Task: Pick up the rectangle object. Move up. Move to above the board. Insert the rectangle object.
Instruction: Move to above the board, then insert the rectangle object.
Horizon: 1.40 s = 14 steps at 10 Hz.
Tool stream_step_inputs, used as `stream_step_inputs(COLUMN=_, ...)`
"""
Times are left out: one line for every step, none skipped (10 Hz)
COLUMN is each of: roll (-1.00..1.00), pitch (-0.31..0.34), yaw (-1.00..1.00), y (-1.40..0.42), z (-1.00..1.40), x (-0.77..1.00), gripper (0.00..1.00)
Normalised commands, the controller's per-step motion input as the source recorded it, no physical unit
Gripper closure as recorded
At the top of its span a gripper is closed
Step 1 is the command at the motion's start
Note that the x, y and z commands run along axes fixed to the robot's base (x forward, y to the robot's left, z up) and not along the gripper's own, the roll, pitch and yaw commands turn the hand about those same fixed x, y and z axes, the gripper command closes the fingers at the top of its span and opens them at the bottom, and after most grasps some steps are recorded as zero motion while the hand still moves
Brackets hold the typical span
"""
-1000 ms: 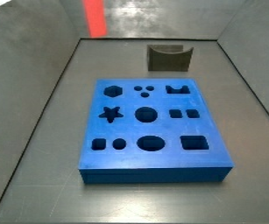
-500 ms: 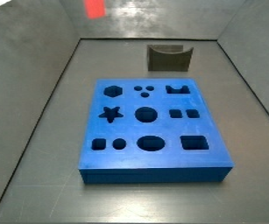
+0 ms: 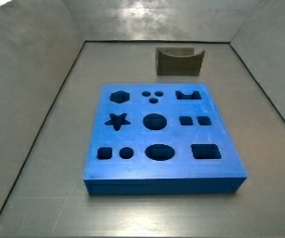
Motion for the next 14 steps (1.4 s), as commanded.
stream_step_inputs(roll=-0.01, pitch=0.245, yaw=-1.00, y=-1.00, z=-0.07, x=0.47, gripper=1.00)
stream_step_inputs(roll=-0.02, pitch=0.305, yaw=-1.00, y=-1.00, z=-0.08, x=0.53, gripper=1.00)
stream_step_inputs(roll=-0.06, pitch=0.343, yaw=-1.00, y=-1.00, z=-0.07, x=0.54, gripper=1.00)
stream_step_inputs(roll=-0.03, pitch=0.382, yaw=-0.93, y=-1.00, z=-0.05, x=0.52, gripper=1.00)
stream_step_inputs(roll=-0.03, pitch=0.333, yaw=-0.66, y=-1.00, z=-0.05, x=0.53, gripper=1.00)
stream_step_inputs(roll=-0.05, pitch=0.306, yaw=-0.50, y=-1.00, z=-0.04, x=0.56, gripper=1.00)
stream_step_inputs(roll=-0.03, pitch=0.255, yaw=-0.26, y=-0.92, z=-0.03, x=0.55, gripper=1.00)
stream_step_inputs(roll=-0.03, pitch=0.214, yaw=-0.15, y=-0.68, z=-0.01, x=0.41, gripper=1.00)
stream_step_inputs(roll=-0.01, pitch=0.176, yaw=-0.03, y=-0.33, z=0.02, x=0.23, gripper=1.00)
stream_step_inputs(roll=-0.01, pitch=0.140, yaw=-0.01, y=-0.23, z=0.03, x=0.16, gripper=1.00)
stream_step_inputs(roll=0.00, pitch=0.000, yaw=0.00, y=-0.02, z=0.00, x=0.00, gripper=1.00)
stream_step_inputs(roll=0.00, pitch=0.000, yaw=0.00, y=-0.11, z=0.00, x=0.04, gripper=1.00)
stream_step_inputs(roll=0.00, pitch=0.000, yaw=0.00, y=-0.30, z=-0.08, x=0.12, gripper=1.00)
stream_step_inputs(roll=0.00, pitch=-0.020, yaw=0.00, y=-0.37, z=-0.13, x=0.19, gripper=1.00)
